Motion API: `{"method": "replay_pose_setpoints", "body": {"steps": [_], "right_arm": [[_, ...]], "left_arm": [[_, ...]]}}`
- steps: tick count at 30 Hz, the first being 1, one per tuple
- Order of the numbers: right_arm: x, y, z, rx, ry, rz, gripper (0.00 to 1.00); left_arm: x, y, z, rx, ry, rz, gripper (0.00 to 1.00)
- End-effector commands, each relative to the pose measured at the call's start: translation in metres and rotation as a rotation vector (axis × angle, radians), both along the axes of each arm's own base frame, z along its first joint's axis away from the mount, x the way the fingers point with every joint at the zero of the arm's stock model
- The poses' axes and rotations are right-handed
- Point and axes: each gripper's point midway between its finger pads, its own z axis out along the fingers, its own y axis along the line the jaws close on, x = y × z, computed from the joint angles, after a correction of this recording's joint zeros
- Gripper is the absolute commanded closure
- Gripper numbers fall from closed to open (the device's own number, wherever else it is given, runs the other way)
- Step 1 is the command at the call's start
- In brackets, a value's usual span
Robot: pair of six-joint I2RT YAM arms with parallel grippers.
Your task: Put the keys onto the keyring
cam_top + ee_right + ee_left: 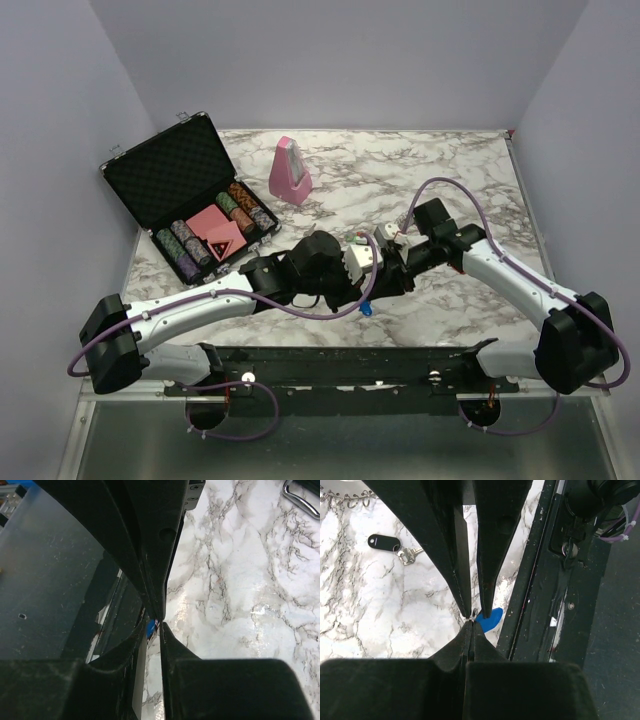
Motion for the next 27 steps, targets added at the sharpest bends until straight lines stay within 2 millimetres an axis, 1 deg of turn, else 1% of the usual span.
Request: {"method": "replay_pose_setpoints", "body": {"steps": [1,3,4,6,7,13,14,15,16,17,18,19,20,22,24,27], "right_arm": [[-0.004,0.003,-0.003,0.009,0.018,0.018,0.78],[-0.004,0.003,-0.004,0.006,0.018,0.018,0.80],[-0.004,0.003,-0.004,0.004,0.016,0.018,0.83],[-0.003,0.003,-0.003,0.004,0.010,0.017,0.98],[-0.003,0.003,-0.003,0.002,0.012,0.018,1.00],[-0.003,0.003,0.002,0.004,-0.006,0.026,1.00],[-0.003,0.003,0.004,0.006,-0.005,0.024,1.00],[-0.003,0.003,0.005,0.011,-0.013,0.025,1.00],[-0.003,0.003,0.006,0.015,-0.018,0.024,1.00],[-0.002,0.002,0.008,0.022,-0.014,0.020,1.00],[-0.002,0.002,0.010,0.031,-0.011,0.018,1.00],[-0.001,0.001,0.013,0.044,-0.005,0.015,1.00],[0.000,0.000,0.016,0.057,-0.006,0.012,1.00],[0.001,-0.002,0.024,0.096,-0.003,0.008,1.00],[0.001,-0.005,0.030,0.134,0.004,0.008,1.00],[0.001,-0.008,0.037,0.176,0.003,0.007,1.00]], "left_arm": [[0.006,-0.007,0.011,-0.034,-0.008,0.015,1.00],[0.006,-0.007,0.011,-0.033,-0.006,0.016,1.00],[0.006,-0.007,0.010,-0.033,-0.006,0.016,1.00],[0.007,-0.007,0.011,-0.034,-0.005,0.020,1.00],[0.007,-0.007,0.012,-0.036,-0.006,0.024,1.00],[0.015,-0.004,0.017,-0.073,-0.022,0.084,1.00],[0.019,-0.003,0.020,-0.091,-0.029,0.109,0.94],[0.021,0.000,0.024,-0.115,-0.039,0.134,0.85],[0.023,0.002,0.026,-0.144,-0.047,0.159,0.70],[0.026,0.005,0.033,-0.191,-0.063,0.187,0.59],[0.026,0.010,0.039,-0.235,-0.067,0.210,0.51],[0.026,0.013,0.039,-0.278,-0.076,0.222,0.44],[0.024,0.017,0.046,-0.332,-0.076,0.234,0.40],[0.020,0.025,0.051,-0.427,-0.076,0.242,0.38],[0.016,0.030,0.056,-0.519,-0.092,0.230,0.38],[0.009,0.034,0.056,-0.619,-0.123,0.203,0.41]]}}
